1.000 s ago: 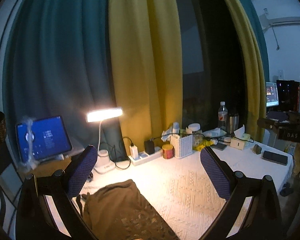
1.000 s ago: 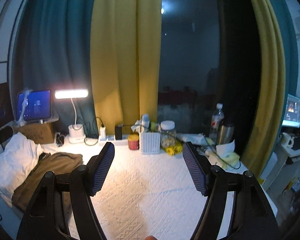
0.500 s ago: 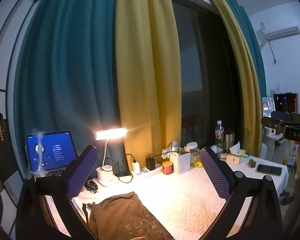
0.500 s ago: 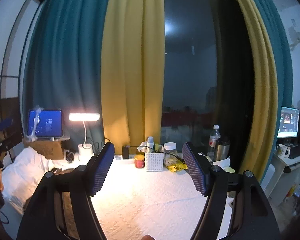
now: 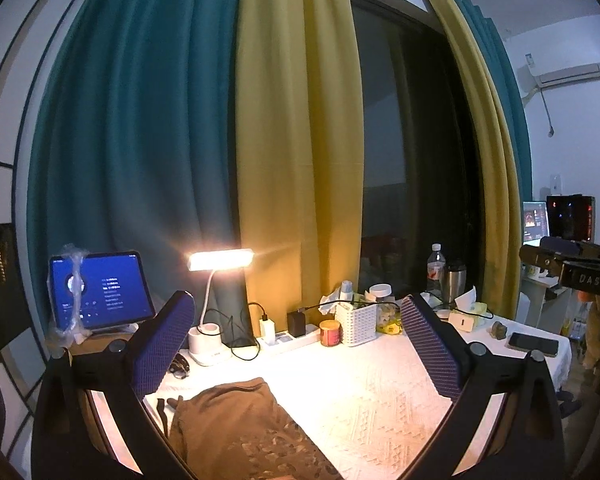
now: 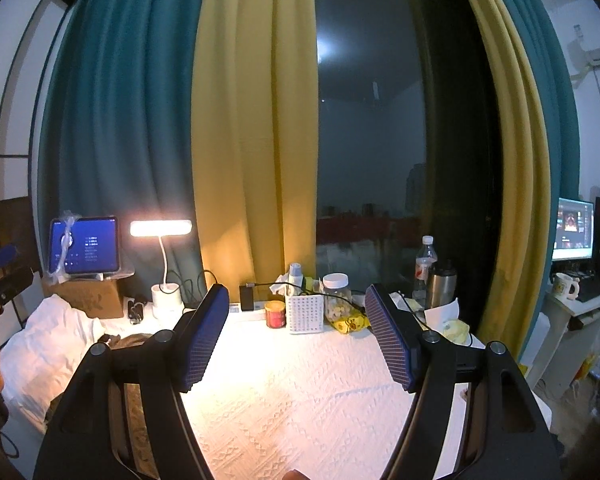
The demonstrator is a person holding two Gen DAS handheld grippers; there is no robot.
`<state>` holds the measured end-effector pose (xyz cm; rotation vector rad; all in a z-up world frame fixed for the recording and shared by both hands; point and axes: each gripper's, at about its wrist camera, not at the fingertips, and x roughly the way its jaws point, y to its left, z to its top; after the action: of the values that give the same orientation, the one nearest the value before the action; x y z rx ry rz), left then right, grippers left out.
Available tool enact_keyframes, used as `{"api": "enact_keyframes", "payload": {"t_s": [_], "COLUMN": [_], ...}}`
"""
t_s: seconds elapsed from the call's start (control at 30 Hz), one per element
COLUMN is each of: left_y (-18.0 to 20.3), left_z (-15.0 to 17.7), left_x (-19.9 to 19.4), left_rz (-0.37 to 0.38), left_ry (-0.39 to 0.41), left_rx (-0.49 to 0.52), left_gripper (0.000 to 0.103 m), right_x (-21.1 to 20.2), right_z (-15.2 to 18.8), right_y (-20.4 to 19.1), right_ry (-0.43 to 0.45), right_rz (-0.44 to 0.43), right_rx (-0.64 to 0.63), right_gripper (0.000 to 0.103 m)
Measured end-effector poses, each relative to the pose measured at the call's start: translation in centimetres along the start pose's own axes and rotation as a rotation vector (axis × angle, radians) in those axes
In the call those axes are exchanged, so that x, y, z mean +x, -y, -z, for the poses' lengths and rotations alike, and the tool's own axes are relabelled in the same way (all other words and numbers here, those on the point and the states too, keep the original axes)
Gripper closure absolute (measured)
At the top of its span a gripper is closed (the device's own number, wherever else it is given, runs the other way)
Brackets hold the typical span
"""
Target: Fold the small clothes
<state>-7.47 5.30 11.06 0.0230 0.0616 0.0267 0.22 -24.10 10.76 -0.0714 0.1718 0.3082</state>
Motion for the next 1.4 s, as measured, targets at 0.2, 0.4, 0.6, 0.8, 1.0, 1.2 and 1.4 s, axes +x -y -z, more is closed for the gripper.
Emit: {"api": "enact_keyframes", "payload": {"t_s": [0.2, 0.4, 0.6, 0.8, 1.0, 1.2, 1.4], "left_y": [0.05, 0.05, -0.03, -0.07, 0.06, -0.06, -0.03], "left_z": [0.06, 0.14, 0.34, 0.34, 0.39, 0.41, 0.49], "left_x": [0.22, 0.33, 0.28, 0.37, 0.38, 0.48, 0.84], "left_rz": [0.0, 0.003, -0.002, 0.0, 0.005, 0.009, 0.006], "left_ry": [-0.008, -0.013, -0.015, -0.018, -0.022, -0.02, -0.027], "left_rx": [-0.01, -0.016, -0.027, -0.034, -0.033, -0.038, -0.035], "left_gripper": [0.002, 0.002, 0.002, 0.002, 0.002, 0.002, 0.002], "right_x": [0.25, 0.47, 0.66, 0.66, 0.74, 0.74, 0.85], "right_z": [0.17, 0.23, 0.44, 0.7, 0.85, 0.96, 0.82], "right_y": [0.19, 0.23, 0.18, 0.18, 0.13, 0.01, 0.04], "right_ry": [-0.012, -0.016, -0.02, -0.022, -0.024, -0.029, -0.032], "right_rz": [0.0, 0.0, 0.001, 0.004, 0.002, 0.006, 0.01], "right_rx": [0.001, 0.002, 0.003, 0.002, 0.002, -0.006, -0.006], "right_gripper": [0.029, 0.029, 0.029, 0.029, 0.029, 0.029, 0.029]}}
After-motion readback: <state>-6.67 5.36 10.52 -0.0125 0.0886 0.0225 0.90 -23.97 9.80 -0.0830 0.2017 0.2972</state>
